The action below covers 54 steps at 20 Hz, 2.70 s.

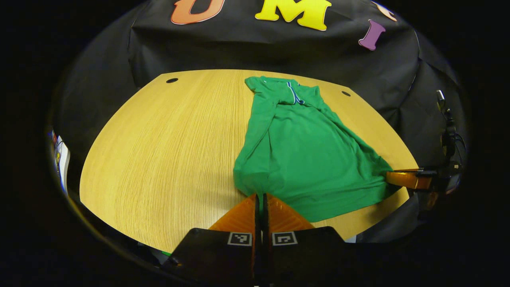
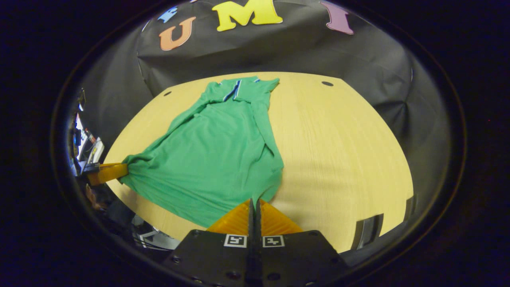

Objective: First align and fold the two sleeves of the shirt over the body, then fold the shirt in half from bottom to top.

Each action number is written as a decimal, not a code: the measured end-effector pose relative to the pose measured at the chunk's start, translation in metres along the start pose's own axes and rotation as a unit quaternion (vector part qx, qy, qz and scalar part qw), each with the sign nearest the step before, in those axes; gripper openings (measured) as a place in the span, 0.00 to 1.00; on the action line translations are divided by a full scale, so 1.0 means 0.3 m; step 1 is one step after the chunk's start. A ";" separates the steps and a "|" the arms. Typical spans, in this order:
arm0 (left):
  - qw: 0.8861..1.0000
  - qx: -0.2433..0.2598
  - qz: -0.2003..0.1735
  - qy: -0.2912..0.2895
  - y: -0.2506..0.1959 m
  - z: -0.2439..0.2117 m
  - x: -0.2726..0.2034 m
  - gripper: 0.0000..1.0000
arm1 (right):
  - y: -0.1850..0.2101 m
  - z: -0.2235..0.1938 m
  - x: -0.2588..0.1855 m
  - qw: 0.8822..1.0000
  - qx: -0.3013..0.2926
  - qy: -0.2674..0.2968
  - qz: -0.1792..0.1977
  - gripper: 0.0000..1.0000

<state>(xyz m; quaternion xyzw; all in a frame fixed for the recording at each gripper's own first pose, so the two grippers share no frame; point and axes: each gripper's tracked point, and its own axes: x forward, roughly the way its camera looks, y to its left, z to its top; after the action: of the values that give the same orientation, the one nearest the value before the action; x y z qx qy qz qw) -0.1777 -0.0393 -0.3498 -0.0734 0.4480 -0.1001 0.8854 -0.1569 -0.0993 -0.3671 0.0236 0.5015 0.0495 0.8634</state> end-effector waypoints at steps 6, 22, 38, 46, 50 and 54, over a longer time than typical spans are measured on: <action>0.999 0.005 -0.014 -0.047 -0.025 0.207 -0.012 0.06 | -0.026 0.202 -0.043 0.999 0.009 -0.049 0.004 0.00; 0.986 0.022 -0.028 -0.161 -0.093 0.801 0.038 0.06 | -0.069 0.821 -0.079 0.986 0.010 -0.166 0.030 0.00; 0.979 0.007 0.007 -0.202 0.069 1.275 0.404 0.06 | -0.099 1.401 0.265 0.981 -0.006 -0.191 0.045 0.00; 0.988 -0.039 0.022 -0.147 0.134 1.209 0.747 0.06 | -0.110 1.405 0.579 0.989 -0.021 -0.141 0.029 0.00; 0.990 -0.033 0.032 -0.130 0.165 1.159 0.856 0.11 | -0.144 1.368 0.723 0.993 -0.014 -0.113 0.013 0.00; 0.992 -0.015 0.063 -0.111 0.200 1.106 0.896 0.40 | -0.136 1.316 0.763 0.996 -0.009 -0.094 0.008 0.08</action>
<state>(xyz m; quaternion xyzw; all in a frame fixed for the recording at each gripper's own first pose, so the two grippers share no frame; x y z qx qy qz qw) 0.2527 -0.0330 -0.3772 -0.0685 0.3524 -0.0287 0.9329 0.3011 -0.1115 -0.3729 0.0240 0.4179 0.0585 0.9063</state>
